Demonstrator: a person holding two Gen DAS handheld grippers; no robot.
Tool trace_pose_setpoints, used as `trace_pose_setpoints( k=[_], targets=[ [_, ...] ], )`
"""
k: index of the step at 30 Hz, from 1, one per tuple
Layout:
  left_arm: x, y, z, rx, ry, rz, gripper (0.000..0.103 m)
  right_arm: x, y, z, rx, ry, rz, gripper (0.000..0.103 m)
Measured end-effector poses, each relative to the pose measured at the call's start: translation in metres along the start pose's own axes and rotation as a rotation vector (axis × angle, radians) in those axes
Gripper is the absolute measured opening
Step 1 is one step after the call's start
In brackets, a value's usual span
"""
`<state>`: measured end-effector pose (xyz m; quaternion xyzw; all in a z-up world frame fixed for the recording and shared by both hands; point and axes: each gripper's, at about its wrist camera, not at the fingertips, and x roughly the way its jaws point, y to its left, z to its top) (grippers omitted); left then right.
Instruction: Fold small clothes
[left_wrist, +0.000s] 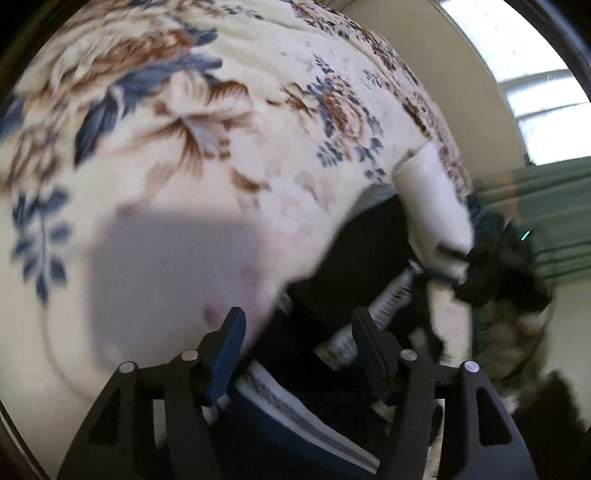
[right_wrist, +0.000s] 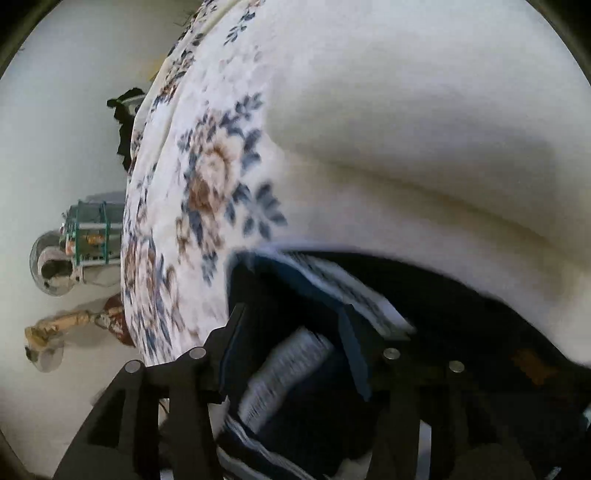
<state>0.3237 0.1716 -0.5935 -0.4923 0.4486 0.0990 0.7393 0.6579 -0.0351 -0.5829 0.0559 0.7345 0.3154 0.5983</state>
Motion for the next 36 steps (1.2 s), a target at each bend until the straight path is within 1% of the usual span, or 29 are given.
trace_pose_setpoints(
  k=[2,3,5,7,8,9,10,11,13,15,16,17,20,21,22,23,24,25,26,27,28,29,32,35,36],
  targets=[
    [0.01,-0.002,-0.011,-0.044,0.047,-0.047,0.057,-0.003,-0.015,-0.017,-0.022,0.025,-0.043,0.052],
    [0.016,-0.004,-0.014,-0.055,0.061,-0.053,0.057,-0.002,-0.023,-0.024,-0.027,0.043,-0.066,0.052],
    [0.033,-0.009,-0.021,-0.086,0.088,-0.084,0.057,0.005,-0.038,-0.037,-0.019,0.077,-0.079,0.052],
    [0.05,-0.016,-0.024,-0.097,0.089,-0.086,0.055,0.011,-0.046,-0.046,-0.02,0.087,-0.079,0.052],
    [0.053,-0.02,-0.024,-0.088,0.076,-0.081,0.042,0.012,-0.048,-0.05,-0.027,0.08,-0.066,0.051],
    [0.058,-0.026,-0.024,-0.063,0.063,-0.036,0.013,0.011,-0.048,-0.053,-0.039,0.061,-0.06,0.048],
    [0.061,-0.028,-0.023,-0.05,0.067,-0.021,0.008,0.01,-0.048,-0.055,-0.047,0.044,-0.077,0.023],
    [0.061,-0.03,-0.022,-0.046,0.062,-0.014,0.007,0.01,-0.049,-0.056,-0.049,0.035,-0.093,0.007],
    [0.057,-0.031,-0.024,-0.031,0.035,0.001,0.006,0.006,-0.05,-0.058,-0.05,0.0,-0.091,0.006],
    [0.052,-0.032,-0.027,0.003,0.03,0.019,0.006,-0.004,-0.054,-0.059,-0.035,-0.051,-0.112,0.005],
    [0.051,-0.031,-0.027,0.01,0.03,0.018,0.006,-0.008,-0.055,-0.058,-0.022,-0.072,-0.112,0.002],
    [0.051,-0.03,-0.027,0.016,0.032,0.024,0.005,-0.013,-0.057,-0.056,-0.011,-0.088,-0.114,0.002],
    [0.049,-0.027,-0.025,0.021,0.053,0.017,0.006,-0.018,-0.065,-0.051,0.024,-0.085,-0.084,0.002],
    [0.048,-0.027,-0.024,0.02,0.061,0.016,0.01,-0.017,-0.064,-0.051,0.023,-0.077,-0.08,0.002],
    [0.044,-0.027,-0.023,0.01,0.076,0.016,0.01,-0.018,-0.065,-0.05,0.026,-0.066,-0.072,0.003],
    [0.042,-0.027,-0.024,0.004,0.082,0.02,0.016,-0.021,-0.068,-0.05,0.046,-0.042,-0.046,0.004],
    [0.038,-0.028,-0.026,-0.003,0.085,0.032,0.025,-0.022,-0.07,-0.05,0.058,-0.022,-0.026,0.006],
    [0.032,-0.029,-0.03,-0.005,0.082,0.017,0.03,-0.029,-0.072,-0.051,0.06,-0.014,-0.017,0.011],
    [0.028,-0.031,-0.034,-0.005,0.081,-0.003,0.039,-0.033,-0.071,-0.054,0.055,-0.019,-0.023,0.026],
    [0.025,-0.036,-0.042,-0.008,0.084,-0.018,0.044,-0.037,-0.071,-0.057,0.047,-0.019,-0.033,0.038],
    [0.027,-0.04,-0.049,-0.012,0.094,-0.043,0.044,-0.04,-0.072,-0.061,0.041,-0.016,-0.045,0.054],
    [0.031,-0.044,-0.053,-0.015,0.111,-0.062,0.044,-0.043,-0.074,-0.066,0.036,-0.005,-0.053,0.055],
    [0.063,-0.056,-0.073,-0.055,0.208,-0.124,0.044,-0.038,-0.083,-0.077,0.027,0.058,-0.08,0.055],
    [0.096,-0.063,-0.086,-0.091,0.254,-0.138,0.041,-0.025,-0.092,-0.085,0.032,0.099,-0.105,0.055],
    [0.103,-0.064,-0.088,-0.092,0.25,-0.122,0.03,-0.021,-0.093,-0.087,0.032,0.096,-0.106,0.055]
  ],
)
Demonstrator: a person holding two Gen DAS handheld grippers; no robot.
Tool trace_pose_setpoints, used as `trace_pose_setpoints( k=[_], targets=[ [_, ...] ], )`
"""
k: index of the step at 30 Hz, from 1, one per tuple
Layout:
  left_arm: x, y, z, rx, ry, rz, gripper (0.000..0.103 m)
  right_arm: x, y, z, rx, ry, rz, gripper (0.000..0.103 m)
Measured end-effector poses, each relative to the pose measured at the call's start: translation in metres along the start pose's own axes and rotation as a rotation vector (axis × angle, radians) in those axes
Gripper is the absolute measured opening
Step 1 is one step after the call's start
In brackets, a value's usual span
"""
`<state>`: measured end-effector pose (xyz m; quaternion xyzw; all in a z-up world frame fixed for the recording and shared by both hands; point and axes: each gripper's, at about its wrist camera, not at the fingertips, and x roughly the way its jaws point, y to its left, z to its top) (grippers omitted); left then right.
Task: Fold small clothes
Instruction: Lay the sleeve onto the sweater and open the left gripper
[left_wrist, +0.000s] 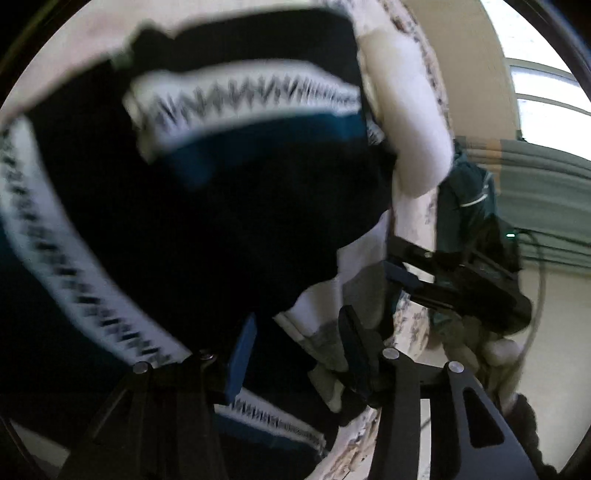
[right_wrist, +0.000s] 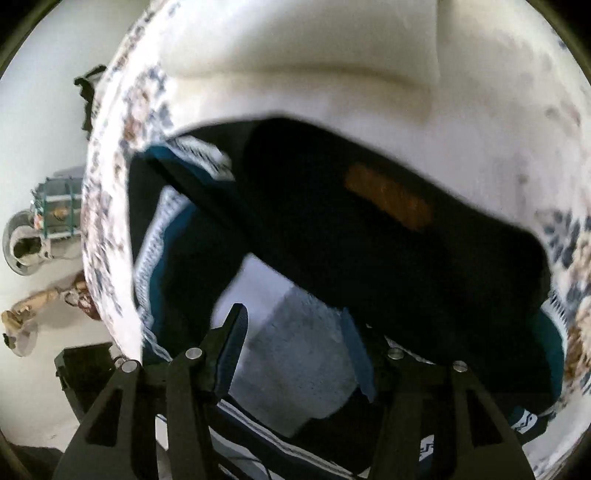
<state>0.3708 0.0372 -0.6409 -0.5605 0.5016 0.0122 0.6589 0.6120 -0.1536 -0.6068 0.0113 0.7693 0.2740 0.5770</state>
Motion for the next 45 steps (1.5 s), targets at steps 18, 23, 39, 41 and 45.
trace_pose_setpoints(
  k=[18,23,39,41,45],
  targets=[
    [-0.005,-0.007,-0.034,-0.021,0.036,-0.068,0.048,-0.053,-0.046,-0.033,0.014,-0.026,-0.118,0.051],
    [0.034,-0.013,-0.039,-0.055,0.051,-0.081,0.04,-0.042,-0.06,-0.057,-0.014,0.029,-0.17,0.051],
    [-0.009,-0.037,-0.053,0.327,0.048,0.174,0.061,-0.111,-0.131,-0.114,0.302,-0.216,-0.035,0.05],
    [-0.01,-0.041,-0.06,0.424,0.044,0.257,0.061,-0.132,-0.152,-0.138,0.371,-0.26,-0.003,0.05],
    [-0.013,-0.028,-0.069,0.494,0.061,0.352,0.061,-0.144,-0.198,-0.16,0.507,-0.299,0.012,0.05]
  ],
)
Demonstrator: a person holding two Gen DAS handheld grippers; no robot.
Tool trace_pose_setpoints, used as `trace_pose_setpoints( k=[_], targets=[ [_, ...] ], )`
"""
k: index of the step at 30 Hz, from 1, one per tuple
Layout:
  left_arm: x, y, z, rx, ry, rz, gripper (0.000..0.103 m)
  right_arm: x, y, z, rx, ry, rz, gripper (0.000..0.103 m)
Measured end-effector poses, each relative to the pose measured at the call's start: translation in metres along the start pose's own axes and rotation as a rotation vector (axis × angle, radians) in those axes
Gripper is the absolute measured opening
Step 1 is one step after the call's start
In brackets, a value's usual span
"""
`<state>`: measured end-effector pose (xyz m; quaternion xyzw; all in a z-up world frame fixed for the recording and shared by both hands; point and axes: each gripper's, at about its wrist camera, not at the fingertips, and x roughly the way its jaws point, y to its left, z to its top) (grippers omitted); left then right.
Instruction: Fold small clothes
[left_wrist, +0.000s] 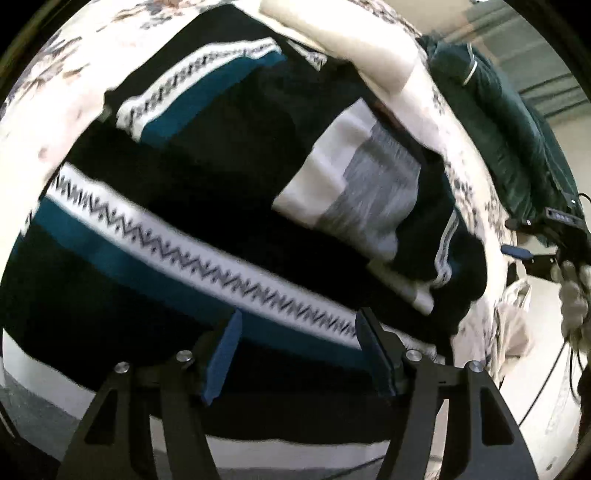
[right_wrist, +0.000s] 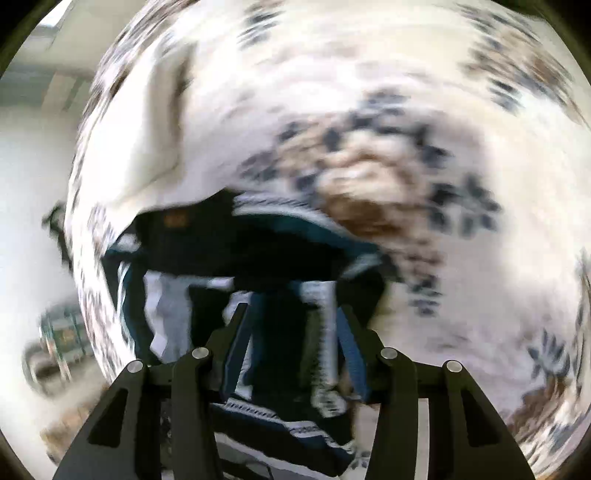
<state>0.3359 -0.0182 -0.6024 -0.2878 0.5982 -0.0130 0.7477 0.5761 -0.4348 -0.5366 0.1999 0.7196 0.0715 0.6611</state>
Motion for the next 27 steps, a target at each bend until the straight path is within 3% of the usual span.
trace_pose_setpoints(
  k=[3,5,7,8,9,11,13,14,19,20,24,27],
  targets=[
    [0.003,-0.003,-0.002,0.027,0.018,0.022,0.061,0.02,-0.019,0.016,0.069,0.019,0.001,0.05],
    [0.0,-0.007,-0.003,0.065,0.015,0.035,0.061,0.048,-0.03,0.03,0.128,0.064,-0.058,0.05],
    [0.0,-0.009,-0.002,0.087,0.012,0.039,0.061,0.073,-0.032,0.032,0.142,0.121,-0.023,0.048],
    [0.0,-0.007,-0.004,0.095,0.017,0.037,0.061,0.083,-0.03,0.029,0.154,0.129,-0.012,0.019],
    [0.001,-0.007,-0.004,0.104,0.025,0.033,0.061,0.086,-0.023,0.027,0.135,0.115,-0.036,0.011],
    [-0.003,-0.002,-0.009,0.124,0.034,0.029,0.061,0.068,0.001,0.03,0.029,-0.016,-0.149,0.009],
    [-0.003,-0.004,-0.009,0.148,0.036,0.024,0.061,0.046,0.004,0.041,0.022,-0.129,-0.22,0.008],
    [-0.006,0.002,-0.012,0.154,0.039,0.02,0.061,0.04,-0.005,0.052,0.058,-0.157,-0.246,0.008],
    [-0.012,-0.004,-0.014,0.18,0.037,-0.005,0.061,0.056,-0.013,0.067,0.09,-0.029,-0.196,0.011],
    [-0.014,-0.006,-0.014,0.185,0.032,-0.009,0.061,0.052,-0.012,0.064,0.099,-0.02,-0.179,0.02],
    [-0.033,-0.023,-0.021,0.237,-0.002,-0.021,0.061,0.004,-0.027,0.027,0.147,-0.05,-0.141,0.045],
    [-0.047,-0.039,-0.035,0.27,-0.014,-0.012,0.061,-0.032,-0.044,-0.015,0.124,-0.016,-0.116,0.047]
  ],
)
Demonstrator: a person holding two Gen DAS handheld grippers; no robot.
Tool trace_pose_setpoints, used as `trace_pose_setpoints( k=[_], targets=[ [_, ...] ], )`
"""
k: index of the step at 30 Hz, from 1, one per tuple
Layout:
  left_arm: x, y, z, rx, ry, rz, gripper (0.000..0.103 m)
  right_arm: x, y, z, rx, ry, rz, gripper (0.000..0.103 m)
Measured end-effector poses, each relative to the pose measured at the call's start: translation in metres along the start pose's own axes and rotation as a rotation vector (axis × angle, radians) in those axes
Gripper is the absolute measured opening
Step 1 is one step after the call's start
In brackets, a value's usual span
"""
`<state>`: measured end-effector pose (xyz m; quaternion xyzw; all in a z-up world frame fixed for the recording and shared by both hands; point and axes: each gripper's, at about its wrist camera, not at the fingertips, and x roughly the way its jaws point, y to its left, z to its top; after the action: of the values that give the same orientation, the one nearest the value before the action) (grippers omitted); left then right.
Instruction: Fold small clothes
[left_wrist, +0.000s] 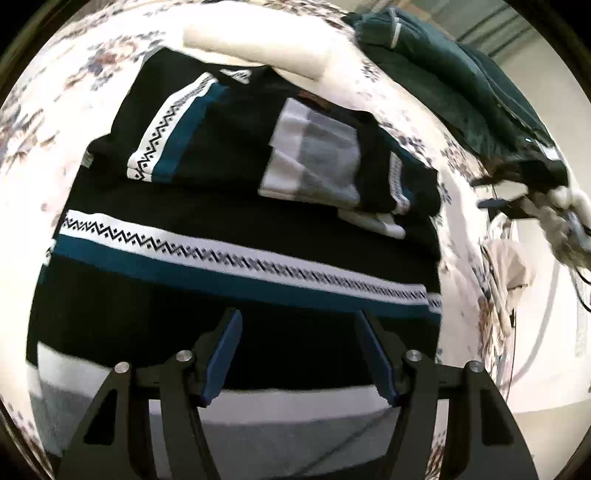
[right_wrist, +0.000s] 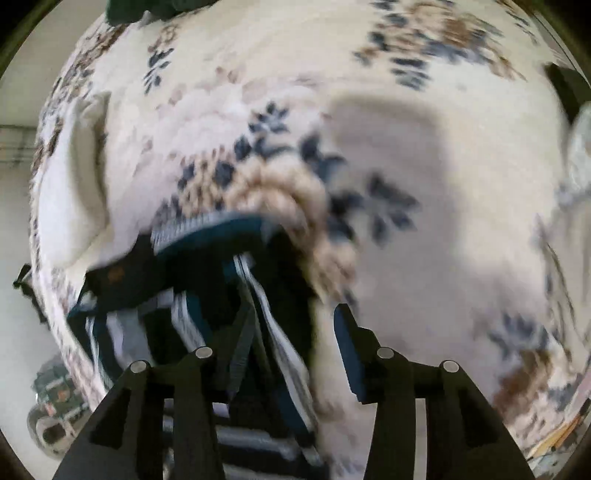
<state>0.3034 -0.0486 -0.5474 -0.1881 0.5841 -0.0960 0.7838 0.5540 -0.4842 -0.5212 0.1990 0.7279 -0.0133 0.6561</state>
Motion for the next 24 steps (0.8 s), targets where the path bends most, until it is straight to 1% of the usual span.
trace_pose_setpoints(
  k=[2,4,6,7,8,9,11,13,15,16,17,19,20,22,23,24],
  targets=[
    [-0.009,-0.009,-0.012,-0.008,-0.003,0.003,0.061,-0.015,-0.021,-0.034,-0.029,0.041,0.024,0.047],
    [-0.014,-0.019,-0.032,-0.023,0.008,0.038,0.062,-0.02,-0.04,-0.067,-0.065,0.099,0.049,0.047],
    [-0.015,-0.028,-0.05,-0.036,0.018,0.071,0.061,-0.016,-0.062,-0.101,-0.109,0.159,0.074,0.047],
    [-0.013,-0.037,-0.068,-0.044,0.034,0.102,0.061,-0.012,-0.073,-0.117,-0.123,0.183,0.09,0.047],
    [-0.012,-0.041,-0.079,-0.053,0.045,0.12,0.061,-0.004,-0.086,-0.132,-0.138,0.209,0.117,0.047],
    [-0.01,-0.047,-0.095,-0.078,0.066,0.143,0.061,0.004,-0.091,-0.142,-0.148,0.225,0.131,0.047],
    [-0.006,-0.054,-0.131,-0.176,0.116,0.159,0.061,0.027,-0.11,-0.167,-0.191,0.274,0.124,0.047],
    [-0.003,-0.061,-0.172,-0.304,0.156,0.187,0.061,0.041,-0.128,-0.188,-0.243,0.295,0.097,0.047],
    [-0.002,-0.067,-0.199,-0.391,0.168,0.179,0.061,0.051,-0.145,-0.199,-0.248,0.317,0.121,0.047],
    [0.003,-0.068,-0.22,-0.473,0.182,0.176,0.061,0.056,-0.153,-0.201,-0.241,0.325,0.128,0.047],
    [0.004,-0.068,-0.232,-0.521,0.19,0.168,0.061,0.062,-0.163,-0.204,-0.227,0.337,0.127,0.047],
    [0.013,-0.062,-0.262,-0.672,0.198,0.113,0.061,0.072,-0.172,-0.207,-0.208,0.361,0.135,0.047],
    [0.017,-0.058,-0.273,-0.737,0.196,0.099,0.061,0.077,-0.175,-0.208,-0.207,0.373,0.143,0.047],
    [0.027,-0.045,-0.293,-0.899,0.149,0.032,0.061,0.083,-0.178,-0.21,-0.224,0.386,0.142,0.047],
    [0.028,-0.042,-0.297,-0.94,0.127,0.017,0.059,0.086,-0.179,-0.212,-0.238,0.389,0.133,0.047],
    [0.028,-0.038,-0.299,-0.981,0.083,-0.006,0.045,0.091,-0.178,-0.213,-0.246,0.394,0.126,0.047]
  ],
)
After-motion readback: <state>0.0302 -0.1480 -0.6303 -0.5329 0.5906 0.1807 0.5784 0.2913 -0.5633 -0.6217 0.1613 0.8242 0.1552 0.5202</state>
